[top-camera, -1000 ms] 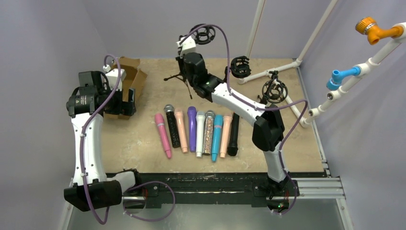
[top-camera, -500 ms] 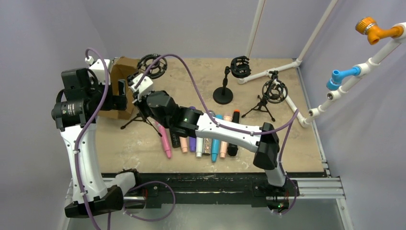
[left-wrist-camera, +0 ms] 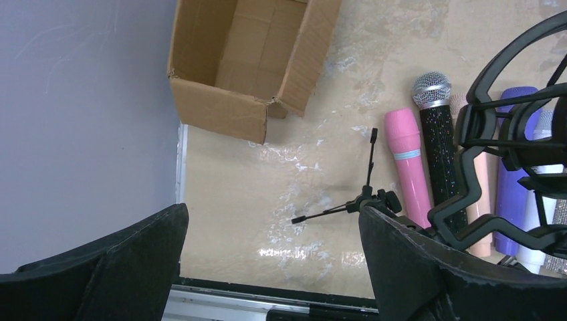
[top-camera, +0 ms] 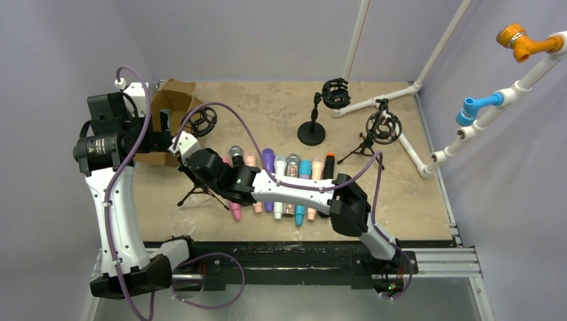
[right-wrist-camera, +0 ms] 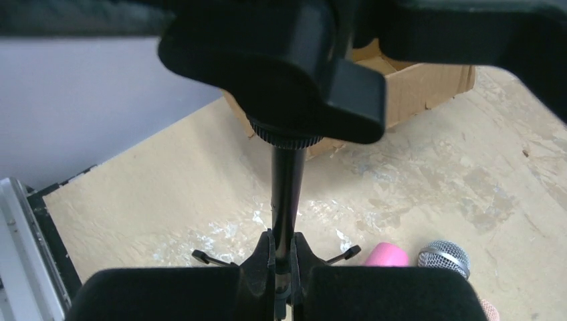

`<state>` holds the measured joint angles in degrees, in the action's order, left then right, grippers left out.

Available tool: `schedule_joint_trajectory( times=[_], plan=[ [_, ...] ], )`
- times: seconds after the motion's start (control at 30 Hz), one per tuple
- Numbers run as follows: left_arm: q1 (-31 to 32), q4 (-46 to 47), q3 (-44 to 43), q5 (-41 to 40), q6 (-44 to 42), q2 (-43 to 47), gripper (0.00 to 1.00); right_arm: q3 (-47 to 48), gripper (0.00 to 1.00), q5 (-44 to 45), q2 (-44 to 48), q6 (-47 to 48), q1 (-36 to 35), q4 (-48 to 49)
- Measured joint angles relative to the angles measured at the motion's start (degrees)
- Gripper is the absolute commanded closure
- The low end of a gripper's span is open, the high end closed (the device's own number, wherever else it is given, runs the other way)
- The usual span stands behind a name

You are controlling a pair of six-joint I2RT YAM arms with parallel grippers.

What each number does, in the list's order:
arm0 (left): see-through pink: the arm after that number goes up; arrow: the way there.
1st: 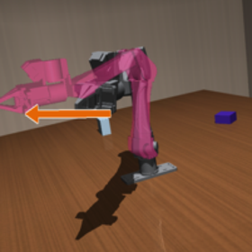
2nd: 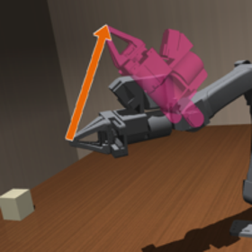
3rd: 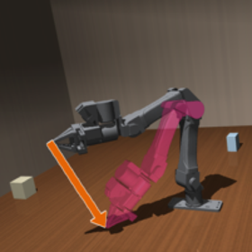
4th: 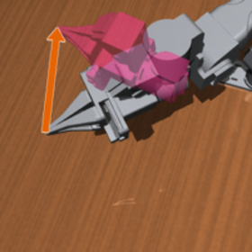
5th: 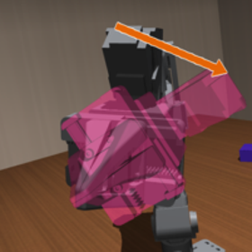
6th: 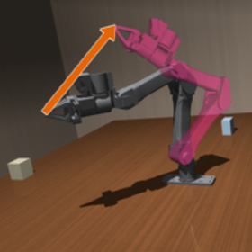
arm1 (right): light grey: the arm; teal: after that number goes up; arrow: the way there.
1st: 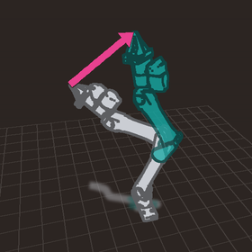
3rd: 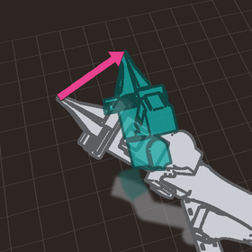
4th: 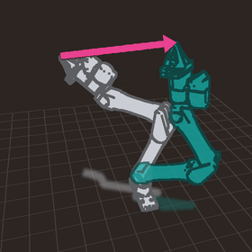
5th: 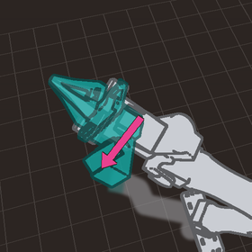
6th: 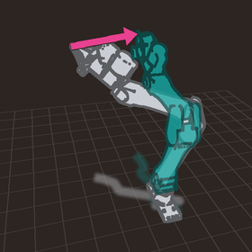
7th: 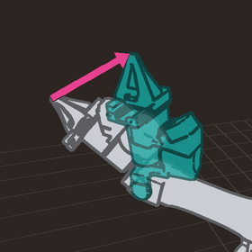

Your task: Attach the microphones to the stand

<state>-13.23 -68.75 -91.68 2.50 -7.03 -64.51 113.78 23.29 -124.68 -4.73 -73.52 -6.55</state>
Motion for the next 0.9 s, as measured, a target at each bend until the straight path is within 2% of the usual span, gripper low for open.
schedule_joint_trajectory(
  times=[0.43, 0.5, 0.53, 0.6, 0.8, 0.9],
  plan=[
    [0.0, 0.2, 0.2, -1.51, -0.02, 0.0, 0.0, -5.31, 0.98, 3.39, 0.0, -3.1, -0.48, 7.23],
    [0.0, 0.17, 0.2, -1.46, -0.02, -0.02, 0.0, -5.53, 0.83, 4.09, 0.0, -3.26, -0.72, 7.48],
    [0.0, 0.13, 0.2, -1.38, -0.02, -0.02, 0.0, -5.6, 0.68, 4.24, 0.0, -3.39, -0.79, 7.45],
    [0.0, -0.22, 0.0, -0.98, 0.0, -0.22, 0.0, -5.81, 0.54, 4.2, 0.0, -4.31, -0.87, 7.52],
    [-0.02, -2.51, -4.17, 0.63, 0.52, -2.91, 0.0, -10.38, 0.24, 2.95, 1.51, -6.91, -1.09, 7.06],
    [-0.26, -3.69, -7.17, 0.92, 1.27, -4.52, 0.0, -14.6, 0.19, 2.43, 4.46, -8.28, -1.09, 6.49]
  ],
)
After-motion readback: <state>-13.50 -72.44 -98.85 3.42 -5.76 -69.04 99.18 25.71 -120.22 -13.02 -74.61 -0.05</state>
